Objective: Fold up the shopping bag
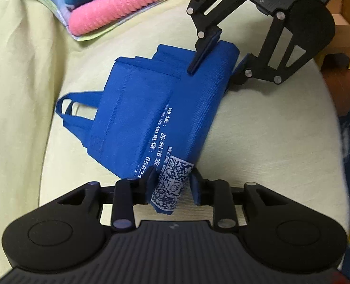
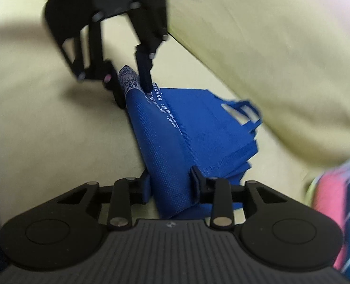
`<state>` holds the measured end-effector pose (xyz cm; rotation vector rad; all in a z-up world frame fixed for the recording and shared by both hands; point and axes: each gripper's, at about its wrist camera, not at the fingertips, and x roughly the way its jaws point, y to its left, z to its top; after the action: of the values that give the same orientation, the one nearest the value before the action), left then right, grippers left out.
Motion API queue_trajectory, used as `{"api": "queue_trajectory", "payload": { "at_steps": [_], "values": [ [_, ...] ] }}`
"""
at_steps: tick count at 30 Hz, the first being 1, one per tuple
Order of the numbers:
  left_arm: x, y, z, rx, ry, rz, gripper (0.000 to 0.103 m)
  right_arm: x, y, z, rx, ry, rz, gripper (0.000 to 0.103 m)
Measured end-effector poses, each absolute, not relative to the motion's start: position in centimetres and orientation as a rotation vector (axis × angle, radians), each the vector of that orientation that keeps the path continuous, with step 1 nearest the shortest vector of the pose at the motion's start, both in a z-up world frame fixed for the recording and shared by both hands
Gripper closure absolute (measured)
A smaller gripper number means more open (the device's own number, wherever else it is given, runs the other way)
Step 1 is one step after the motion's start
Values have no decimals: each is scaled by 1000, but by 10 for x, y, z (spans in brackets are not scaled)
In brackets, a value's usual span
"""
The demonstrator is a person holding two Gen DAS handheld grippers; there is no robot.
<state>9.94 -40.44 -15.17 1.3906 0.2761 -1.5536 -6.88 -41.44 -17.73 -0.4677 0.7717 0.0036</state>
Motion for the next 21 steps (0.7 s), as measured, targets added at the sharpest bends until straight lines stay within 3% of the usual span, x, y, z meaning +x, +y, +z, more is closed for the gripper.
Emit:
{"api": "queue_trajectory", "payload": {
  "at_steps": [10, 21],
  "values": [
    [98, -435, -135, 1420, 387, -1660, 69, -87, -454, -146, 33, 932, 190, 72],
    [128, -449, -138, 1351, 461, -1667, 69, -68, -519, -160, 543, 994, 238, 72]
  ]
}}
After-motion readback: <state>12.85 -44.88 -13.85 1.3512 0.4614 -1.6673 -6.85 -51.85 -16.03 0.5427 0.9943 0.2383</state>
